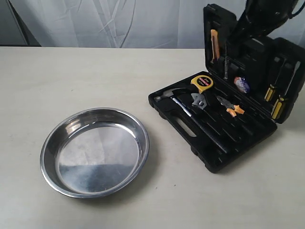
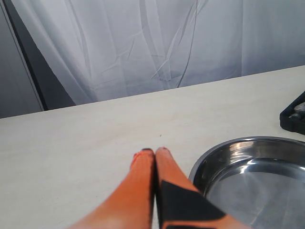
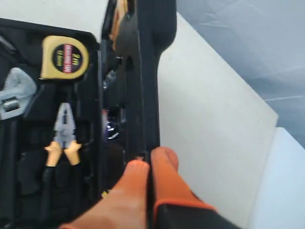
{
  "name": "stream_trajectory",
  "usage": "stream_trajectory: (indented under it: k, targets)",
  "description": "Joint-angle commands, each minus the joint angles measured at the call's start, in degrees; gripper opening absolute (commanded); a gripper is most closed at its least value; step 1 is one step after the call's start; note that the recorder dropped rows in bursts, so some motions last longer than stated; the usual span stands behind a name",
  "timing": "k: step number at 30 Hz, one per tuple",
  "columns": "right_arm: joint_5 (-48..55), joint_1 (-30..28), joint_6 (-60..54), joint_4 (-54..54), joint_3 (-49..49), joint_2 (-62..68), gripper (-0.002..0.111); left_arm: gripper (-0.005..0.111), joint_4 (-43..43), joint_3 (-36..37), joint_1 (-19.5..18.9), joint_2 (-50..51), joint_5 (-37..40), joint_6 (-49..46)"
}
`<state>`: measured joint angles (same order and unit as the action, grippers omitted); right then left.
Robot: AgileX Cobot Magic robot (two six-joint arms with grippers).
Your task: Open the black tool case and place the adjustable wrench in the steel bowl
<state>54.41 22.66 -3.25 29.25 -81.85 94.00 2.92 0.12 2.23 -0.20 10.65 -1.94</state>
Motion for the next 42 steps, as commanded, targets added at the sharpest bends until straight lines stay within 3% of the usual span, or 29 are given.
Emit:
stream_trajectory:
  k: [1, 3, 8, 10, 11, 14, 17, 20, 23, 26, 29, 33, 34, 36, 37, 38, 41, 42]
  targets:
    - [-1.14, -4.97, 1.80, 6.65, -0.14, 1.92, -0.001, 0.000, -0.25, -0.12, 0.21, 0.20, -0.32, 0.22]
    - [-1.86, -7.37, 2.93, 9.95, -0.14, 3.33, -0.001, 0.000, -0.25, -0.12, 0.21, 0.20, -0.32, 0.22]
    - [-2.80, -10.63, 22.42, 20.91, -0.14, 4.05, -0.001, 0.000, -0.25, -0.12, 0.21, 0.20, -0.32, 0.22]
    - [-8.20, -10.63, 27.67, 13.86, -0.14, 3.63, -0.001, 0.000, -0.25, -0.12, 0.21, 0.20, -0.32, 0.22]
    - [-11.66, -10.63, 20.42, 1.23, -0.14, 3.88, -0.001, 0.000, -0.25, -0.12, 0.21, 0.20, -0.32, 0.22]
    - [-13.39, -10.63, -22.17, -42.37, -0.14, 9.61, -0.001, 0.000, -0.25, -0.12, 0.21, 0.20, -0.32, 0.22]
    - [-12.29, -10.51, -34.64, -60.43, -0.14, 17.68, -0.001, 0.000, -0.25, -0.12, 0.21, 0.20, -0.32, 0.22]
    - [-3.14, -10.51, -46.28, -68.04, -0.14, 21.29, -0.001, 0.000, -0.25, -0.12, 0.21, 0.20, -0.32, 0.22]
    - [7.48, -10.51, -49.61, -65.79, -0.14, 22.26, -0.001, 0.000, -0.25, -0.12, 0.21, 0.20, -0.32, 0.22]
    - [15.55, -10.62, -42.21, -59.78, -0.14, 22.04, -0.001, 0.000, -0.25, -0.12, 0.21, 0.20, -0.32, 0.22]
    - [15.55, -10.62, -27.62, -47.01, -0.14, 21.17, -0.001, 0.000, -0.25, -0.12, 0.21, 0.20, -0.32, 0.22]
    - [15.55, -10.62, -0.35, -18.64, -0.14, 20.91, -0.001, 0.000, -0.25, -0.12, 0.21, 0.20, -0.32, 0.22]
    - [8.40, -10.62, 8.78, -11.80, -0.14, 20.91, -0.001, 0.000, -0.25, -0.12, 0.21, 0.20, -0.32, 0.22]
    - [-4.73, -10.62, 9.93, -12.51, -0.14, 20.91, -0.001, 0.000, -0.25, -0.12, 0.21, 0.20, -0.32, 0.22]
    - [-8.79, -10.49, 7.95, -15.23, -0.14, 20.91, -0.001, 0.000, -0.25, -0.12, 0.21, 0.20, -0.32, 0.22]
    - [-13.81, -9.80, -2.85, -24.20, -0.14, 20.91, -0.001, 0.000, -0.25, -0.12, 0.21, 0.20, -0.32, 0.22]
    - [-6.87, -7.13, -42.13, -53.70, -0.14, 20.91, -0.001, 0.000, -0.25, -0.12, 0.21, 0.20, -0.32, 0.22]
    - [-5.65, -6.59, -46.64, -57.00, -0.14, 20.91, -0.001, 0.000, -0.25, -0.12, 0.21, 0.20, -0.32, 0.22]
